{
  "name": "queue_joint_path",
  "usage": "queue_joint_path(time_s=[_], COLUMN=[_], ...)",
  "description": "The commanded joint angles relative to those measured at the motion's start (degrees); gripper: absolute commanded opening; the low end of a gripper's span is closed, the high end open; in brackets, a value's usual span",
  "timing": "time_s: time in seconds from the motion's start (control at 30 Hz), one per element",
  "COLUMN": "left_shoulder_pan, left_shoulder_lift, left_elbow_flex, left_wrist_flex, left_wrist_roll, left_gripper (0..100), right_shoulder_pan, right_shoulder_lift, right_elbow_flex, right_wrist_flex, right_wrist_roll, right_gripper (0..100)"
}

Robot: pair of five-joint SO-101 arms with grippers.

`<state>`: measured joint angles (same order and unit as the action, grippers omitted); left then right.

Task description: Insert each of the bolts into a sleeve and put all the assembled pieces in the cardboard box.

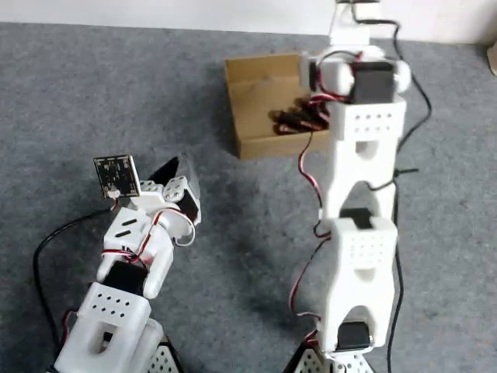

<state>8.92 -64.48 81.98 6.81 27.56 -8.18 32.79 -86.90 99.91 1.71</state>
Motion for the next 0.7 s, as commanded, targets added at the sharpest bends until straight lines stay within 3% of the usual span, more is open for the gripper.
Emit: queue_joint_path(time_s=[0.0, 0.17, 0.4, 0.57, 0.67], left_shoulder_pan=[-0.5, -0.5, -0.8, 0.6, 2.4], left_shoulder_lift=[0.0, 0.0, -0.2, -0.5, -0.7], left_elbow_flex=[-0.4, -0.3, -1.0, -1.5, -1.7], left_wrist_flex=[-1.1, -1.1, -1.1, -1.1, -1.0], left_wrist_roll=[-3.7, -4.0, -4.1, -11.0, -15.3], left_gripper=[1, 1, 1, 1, 1], right_shoulder_pan=[2.2, 4.0, 3.6, 3.6, 3.7], right_shoulder_lift=[-11.8, -26.0, -52.6, -71.6, -83.9], right_elbow_flex=[-0.4, 10.2, 46.0, 73.4, 91.6], right_wrist_flex=[1.4, 1.4, 0.9, -3.6, -10.9], right_wrist_roll=[-3.3, -6.5, -6.5, -5.8, -1.6], right_gripper=[49.9, 49.9, 49.9, 49.9, 49.9])
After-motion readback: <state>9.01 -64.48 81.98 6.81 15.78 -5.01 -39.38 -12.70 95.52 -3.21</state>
